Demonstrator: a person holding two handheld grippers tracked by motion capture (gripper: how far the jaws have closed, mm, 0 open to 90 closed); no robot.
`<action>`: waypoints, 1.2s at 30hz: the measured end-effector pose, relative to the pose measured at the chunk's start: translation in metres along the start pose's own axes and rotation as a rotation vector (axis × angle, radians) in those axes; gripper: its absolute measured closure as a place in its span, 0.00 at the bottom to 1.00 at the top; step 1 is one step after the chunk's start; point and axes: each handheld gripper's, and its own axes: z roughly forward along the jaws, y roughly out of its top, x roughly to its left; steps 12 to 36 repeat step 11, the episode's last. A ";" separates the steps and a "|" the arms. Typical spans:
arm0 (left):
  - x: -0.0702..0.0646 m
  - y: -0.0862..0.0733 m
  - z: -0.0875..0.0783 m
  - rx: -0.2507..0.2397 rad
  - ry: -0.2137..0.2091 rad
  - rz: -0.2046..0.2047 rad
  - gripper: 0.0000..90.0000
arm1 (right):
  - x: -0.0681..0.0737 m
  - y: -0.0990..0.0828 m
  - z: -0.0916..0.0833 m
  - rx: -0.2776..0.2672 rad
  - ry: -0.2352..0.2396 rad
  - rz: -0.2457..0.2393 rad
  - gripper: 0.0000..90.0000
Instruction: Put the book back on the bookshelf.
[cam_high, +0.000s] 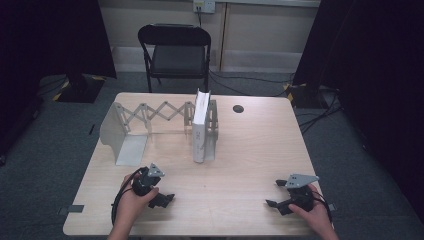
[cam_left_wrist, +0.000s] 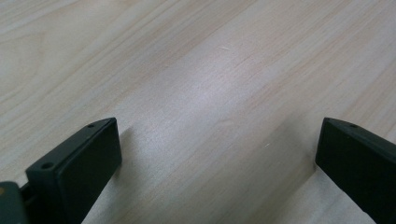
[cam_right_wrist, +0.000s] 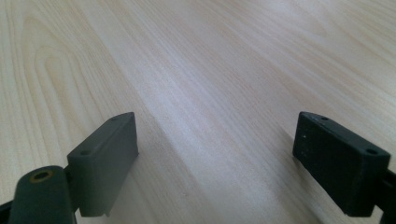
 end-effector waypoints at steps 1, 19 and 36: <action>-0.001 0.000 0.000 0.000 0.005 0.006 0.00 | 0.000 0.000 0.000 0.000 0.000 -0.001 0.15; -0.003 -0.011 0.000 -0.081 0.018 0.016 0.00 | 0.000 0.000 0.000 0.001 0.000 -0.001 0.15; -0.003 -0.011 0.000 -0.081 0.018 0.016 0.00 | 0.000 0.000 0.000 0.001 0.000 -0.001 0.15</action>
